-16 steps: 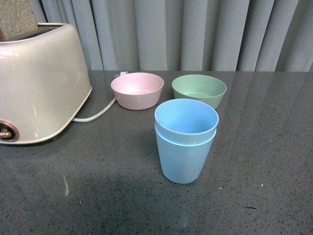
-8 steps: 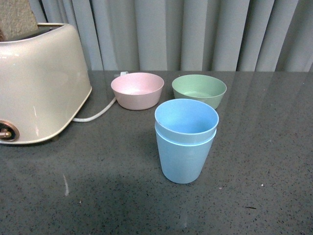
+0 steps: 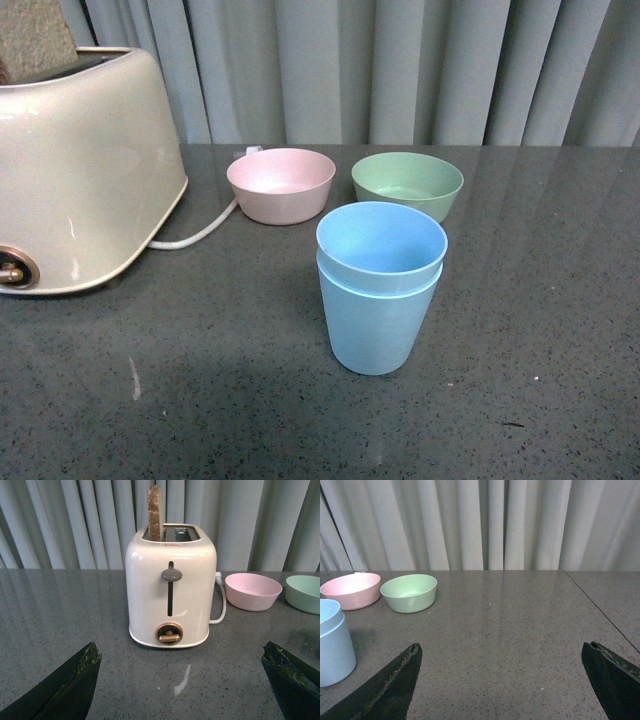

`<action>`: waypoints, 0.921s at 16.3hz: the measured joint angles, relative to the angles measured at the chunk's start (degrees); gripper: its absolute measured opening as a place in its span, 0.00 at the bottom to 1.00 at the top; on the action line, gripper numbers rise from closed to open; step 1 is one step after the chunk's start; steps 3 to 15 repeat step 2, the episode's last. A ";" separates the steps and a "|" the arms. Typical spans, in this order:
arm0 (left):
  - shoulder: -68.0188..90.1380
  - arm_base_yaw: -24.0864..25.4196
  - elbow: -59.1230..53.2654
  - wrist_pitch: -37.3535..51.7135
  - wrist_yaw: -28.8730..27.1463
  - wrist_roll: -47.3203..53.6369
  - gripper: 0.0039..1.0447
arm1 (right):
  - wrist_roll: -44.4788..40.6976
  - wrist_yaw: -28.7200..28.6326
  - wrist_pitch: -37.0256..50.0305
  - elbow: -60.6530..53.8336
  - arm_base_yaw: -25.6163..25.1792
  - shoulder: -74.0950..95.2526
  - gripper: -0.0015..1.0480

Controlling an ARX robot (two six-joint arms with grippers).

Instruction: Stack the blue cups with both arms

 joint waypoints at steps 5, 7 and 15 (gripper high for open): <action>0.00 0.00 0.00 0.00 0.00 0.00 0.94 | 0.00 0.02 0.00 0.00 0.00 0.00 0.94; 0.00 0.00 0.00 0.00 0.00 0.00 0.94 | 0.00 0.02 0.00 0.00 0.00 0.00 0.94; 0.00 0.00 0.00 0.00 0.00 0.00 0.94 | 0.00 0.02 0.00 0.00 0.00 0.00 0.94</action>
